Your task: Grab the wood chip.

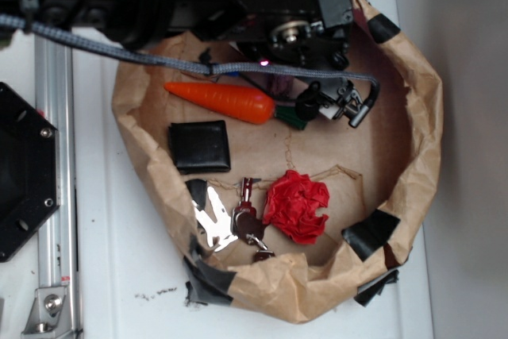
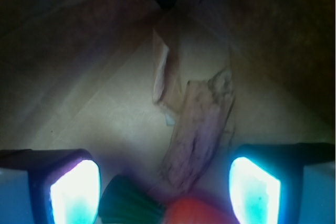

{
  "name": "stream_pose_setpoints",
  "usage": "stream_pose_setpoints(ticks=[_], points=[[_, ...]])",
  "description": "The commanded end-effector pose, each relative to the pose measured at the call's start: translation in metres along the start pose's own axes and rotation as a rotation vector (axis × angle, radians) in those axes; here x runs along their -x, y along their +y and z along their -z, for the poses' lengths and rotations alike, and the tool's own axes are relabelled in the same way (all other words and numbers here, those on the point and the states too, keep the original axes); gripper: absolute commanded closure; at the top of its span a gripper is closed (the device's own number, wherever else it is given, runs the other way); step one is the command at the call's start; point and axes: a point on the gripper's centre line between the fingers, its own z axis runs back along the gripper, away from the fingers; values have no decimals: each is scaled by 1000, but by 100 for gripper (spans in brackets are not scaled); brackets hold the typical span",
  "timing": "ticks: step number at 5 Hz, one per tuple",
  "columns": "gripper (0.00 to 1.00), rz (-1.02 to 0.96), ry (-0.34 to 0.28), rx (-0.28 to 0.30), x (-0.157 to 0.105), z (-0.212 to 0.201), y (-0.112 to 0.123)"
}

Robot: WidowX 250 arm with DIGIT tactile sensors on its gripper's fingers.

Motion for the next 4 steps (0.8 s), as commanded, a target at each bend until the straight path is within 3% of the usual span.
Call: stream_pose_setpoints(ticks=[1,3,4], points=[[0,-18,-60,-5,-20,-10,36],[0,-22,-53,-4,-28,0,48],[0,-16,-64,10,-26,20,38]])
